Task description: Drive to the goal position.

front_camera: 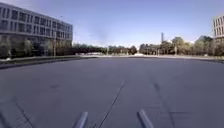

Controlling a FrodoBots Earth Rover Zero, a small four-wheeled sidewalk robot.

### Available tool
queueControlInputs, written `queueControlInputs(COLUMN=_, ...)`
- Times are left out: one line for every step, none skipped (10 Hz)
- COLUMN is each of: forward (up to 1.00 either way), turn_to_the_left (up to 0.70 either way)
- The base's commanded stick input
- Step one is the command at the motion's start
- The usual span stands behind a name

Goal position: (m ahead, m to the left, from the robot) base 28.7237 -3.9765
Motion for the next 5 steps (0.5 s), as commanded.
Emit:
queueControlInputs(forward=1.0, turn_to_the_left=0.0)
queueControlInputs(forward=1.0, turn_to_the_left=0.0)
queueControlInputs(forward=1.0, turn_to_the_left=0.0)
queueControlInputs(forward=1.0, turn_to_the_left=0.0)
queueControlInputs(forward=1.0, turn_to_the_left=0.0)
